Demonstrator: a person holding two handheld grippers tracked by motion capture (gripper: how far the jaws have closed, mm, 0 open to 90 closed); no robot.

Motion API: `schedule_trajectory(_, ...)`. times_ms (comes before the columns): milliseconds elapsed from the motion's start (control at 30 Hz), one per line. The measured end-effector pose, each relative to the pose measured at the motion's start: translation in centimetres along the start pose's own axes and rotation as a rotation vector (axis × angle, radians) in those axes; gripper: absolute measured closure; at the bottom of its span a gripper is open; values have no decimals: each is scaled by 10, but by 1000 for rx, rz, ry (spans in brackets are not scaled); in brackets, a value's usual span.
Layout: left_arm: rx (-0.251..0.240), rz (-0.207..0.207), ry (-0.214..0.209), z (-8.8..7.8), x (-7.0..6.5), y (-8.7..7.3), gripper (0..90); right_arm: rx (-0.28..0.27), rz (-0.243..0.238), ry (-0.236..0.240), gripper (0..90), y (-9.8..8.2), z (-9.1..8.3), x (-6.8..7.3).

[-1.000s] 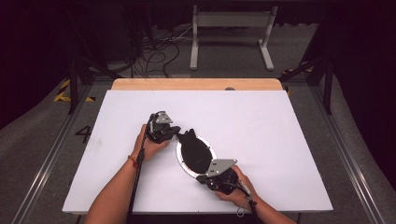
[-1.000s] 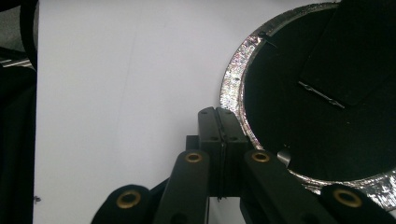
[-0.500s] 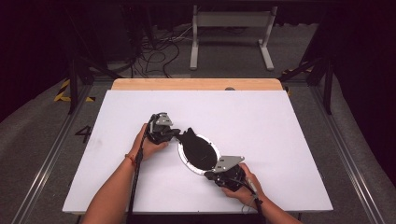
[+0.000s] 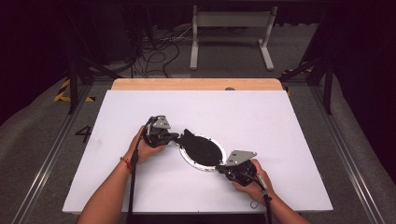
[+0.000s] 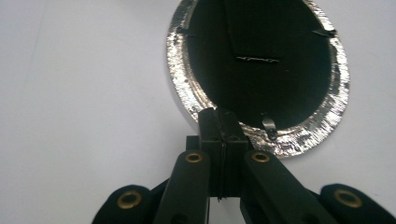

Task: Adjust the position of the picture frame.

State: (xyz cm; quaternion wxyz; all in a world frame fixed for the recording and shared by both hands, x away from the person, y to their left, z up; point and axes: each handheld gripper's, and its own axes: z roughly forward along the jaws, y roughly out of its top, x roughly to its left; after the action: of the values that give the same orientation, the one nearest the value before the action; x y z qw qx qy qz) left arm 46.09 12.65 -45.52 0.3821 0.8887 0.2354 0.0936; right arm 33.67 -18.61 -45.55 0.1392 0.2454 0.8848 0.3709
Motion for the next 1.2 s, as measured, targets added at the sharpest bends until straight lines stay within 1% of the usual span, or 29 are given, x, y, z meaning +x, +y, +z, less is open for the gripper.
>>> schedule_trajectory(33, -1, -4, -1, -1, -1, -1, 899, -3, 14, -2, 900, -1, -1, -2)
schedule_trajectory(67, -1, 2, -5, -2, -1, -1, 899, -4, 18, -6, 900, -1, -2, -3)
schedule_trajectory(133, 4, 1, -11, -2, -1, -2, 898, -5, 17, -12, 900, -1, -2, -5)
schedule_trajectory(167, 16, 7, -13, -3, -2, -3, 898, -5, 20, -20, 900, -2, -2, -6)
schedule_trajectory(200, 14, 1, -12, -5, -5, -6, 899, -6, 32, -36, 900, -3, -4, -10)
schedule_trajectory(300, 5, -6, -18, -8, -6, -7, 899, -10, 46, -47, 900, -5, -5, -14)
schedule_trajectory(333, 4, 2, -14, -10, -7, -8, 899, -10, 52, -54, 900, -6, -5, -15)
schedule_trajectory(367, 3, 22, -2, -11, -10, -9, 899, -11, 60, -62, 900, -7, -5, -17)
schedule_trajectory(400, 27, 41, 5, -11, -13, -9, 899, -11, 65, -64, 900, -7, -5, -18)
schedule_trajectory(433, 36, 44, -2, -11, -13, -11, 899, -13, 70, -63, 900, -8, -5, -20)
schedule_trajectory(467, 30, 38, -8, -11, -14, -12, 898, -13, 70, -64, 900, -8, -5, -20)
schedule_trajectory(567, 28, 45, -8, -11, -15, -13, 896, -11, 74, -72, 900, -7, -5, -20)
schedule_trajectory(600, 32, 41, -10, -11, -16, -13, 893, -9, 74, -66, 900, -7, -5, -19)
schedule_trajectory(667, 32, 47, -13, -11, -17, -13, 892, -8, 65, -46, 900, -5, -5, -15)
schedule_trajectory(733, 37, 60, -15, -10, -20, -13, 889, -8, 56, -23, 900, -4, -4, -11)
schedule_trajectory(767, 41, 65, -11, -10, -21, -14, 891, -1, 42, -11, 900, -3, -2, -7)
schedule_trajectory(800, 41, 65, -11, -10, -21, -14, 889, -1, 42, -11, 900, -3, -2, -7)
schedule_trajectory(833, 31, 51, -18, -11, -21, -15, 889, 4, 33, -9, 900, -3, -1, -6)
schedule_trajectory(900, 19, 35, -30, -14, -21, -16, 885, 8, 31, -13, 900, -2, -1, -4)
schedule_trajectory(933, 28, 50, -26, -15, -22, -16, 882, 9, 35, -16, 900, -3, -1, -5)
schedule_trajectory(1000, 43, 57, -18, -17, -26, -17, 883, 10, 37, -19, 900, -4, -1, -6)
schedule_trajectory(1033, 43, 54, -15, -18, -28, -17, 884, 8, 37, -20, 900, -4, -1, -6)
schedule_trajectory(1067, 42, 64, -9, -19, -29, -18, 882, 6, 40, -23, 900, -4, -1, -7)
schedule_trajectory(1167, 41, 72, 0, -25, -35, -19, 871, 4, 55, -41, 900, -4, 0, -8)
schedule_trajectory(1200, 37, 68, 8, -27, -38, -20, 876, 3, 57, -48, 900, -4, 0, -8)
